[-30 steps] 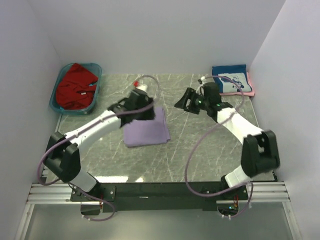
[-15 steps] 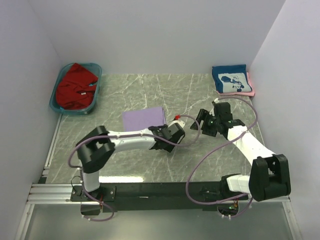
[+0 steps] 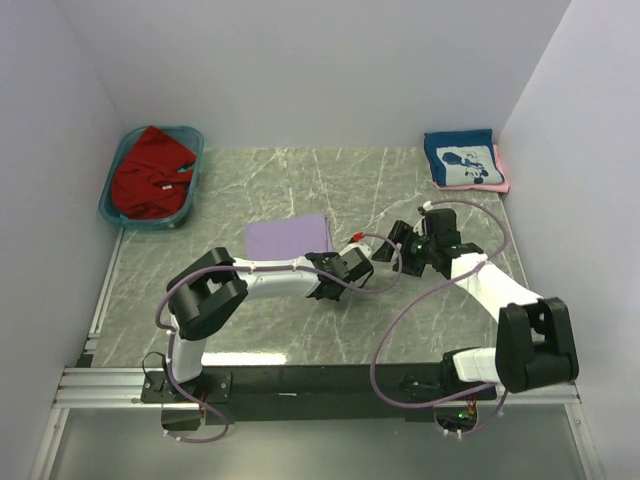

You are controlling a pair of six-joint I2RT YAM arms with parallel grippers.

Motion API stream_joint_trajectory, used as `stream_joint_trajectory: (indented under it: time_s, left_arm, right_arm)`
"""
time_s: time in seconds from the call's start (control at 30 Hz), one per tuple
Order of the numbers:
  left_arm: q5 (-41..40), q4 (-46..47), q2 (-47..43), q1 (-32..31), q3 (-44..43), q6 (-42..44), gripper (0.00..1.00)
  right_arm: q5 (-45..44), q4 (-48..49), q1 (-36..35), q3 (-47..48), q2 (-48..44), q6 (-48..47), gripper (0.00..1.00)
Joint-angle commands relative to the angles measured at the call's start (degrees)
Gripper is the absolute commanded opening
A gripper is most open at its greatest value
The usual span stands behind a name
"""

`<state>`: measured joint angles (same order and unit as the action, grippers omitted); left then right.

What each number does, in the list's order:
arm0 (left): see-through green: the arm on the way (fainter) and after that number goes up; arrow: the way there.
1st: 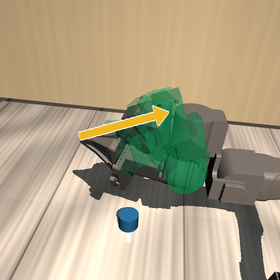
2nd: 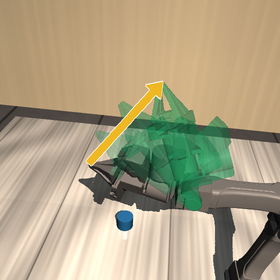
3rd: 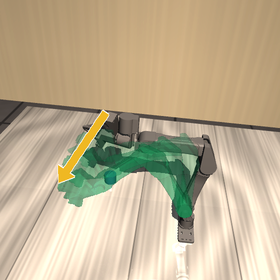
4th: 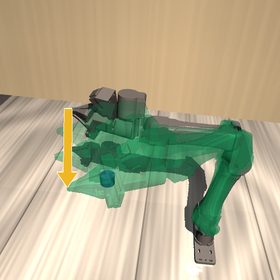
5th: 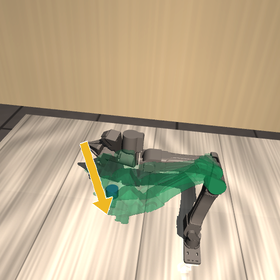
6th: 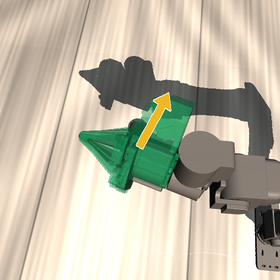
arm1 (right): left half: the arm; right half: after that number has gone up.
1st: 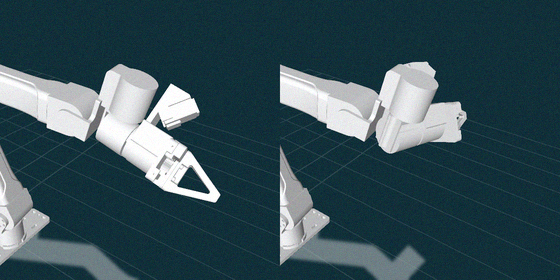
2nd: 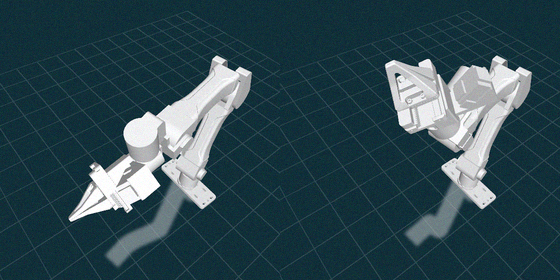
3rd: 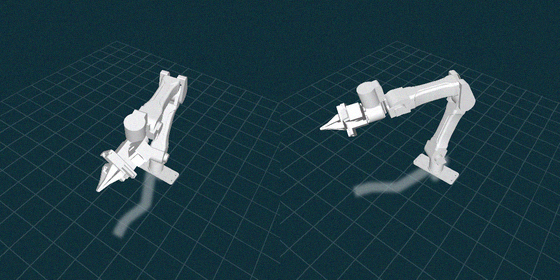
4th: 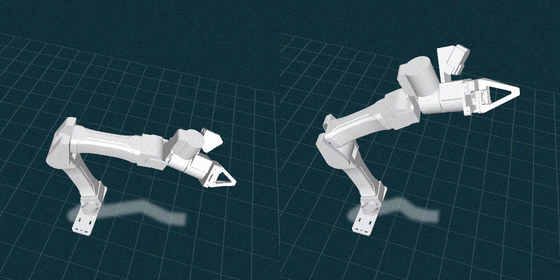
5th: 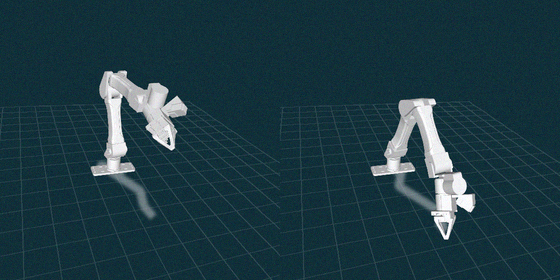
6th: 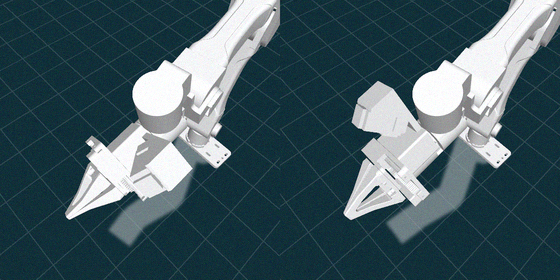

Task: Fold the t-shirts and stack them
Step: Neatly place the folded tshirt to the corner

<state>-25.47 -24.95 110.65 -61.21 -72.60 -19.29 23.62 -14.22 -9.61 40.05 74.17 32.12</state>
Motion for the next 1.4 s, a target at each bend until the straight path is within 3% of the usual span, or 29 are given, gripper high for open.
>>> stream_joint_trajectory:
  time_s: [0.0,0.1,0.37,0.93,1.13,1.27,1.37]
  left_arm:
    - [-0.5,2.2,-2.2,0.0,0.5,1.1,0.15]
    - [-0.8,3.9,-5.4,0.1,3.0,0.8,0.01]
    - [-0.4,6.0,-9.0,0.1,6.2,0.9,0.01]
    - [-0.5,9.0,-14.6,0.2,7.4,0.8,0.01]
    - [0.9,9.6,-14.1,0.2,7.2,0.2,0.01]
    - [2.1,9.2,-14.0,0.2,7.2,-1.0,0.02]
    - [2.3,8.7,-14.8,0.2,7.5,-2.1,0.11]
  right_arm:
    - [2.9,6.0,-0.1,0.3,3.8,3.9,0.79]
    - [6.0,11.6,-1.0,0.7,8.2,8.3,0.79]
    - [10.5,23.1,-5.1,4.3,21.4,16.5,0.79]
    - [11.2,27.1,-19.4,15.4,39.8,22.6,0.77]
    - [11.9,25.6,-19.9,18.5,41.0,20.6,0.56]
    - [9.9,22.0,-19.8,20.1,40.4,16.2,0.30]
    - [8.6,18.7,-19.0,21.1,39.6,12.3,0.09]
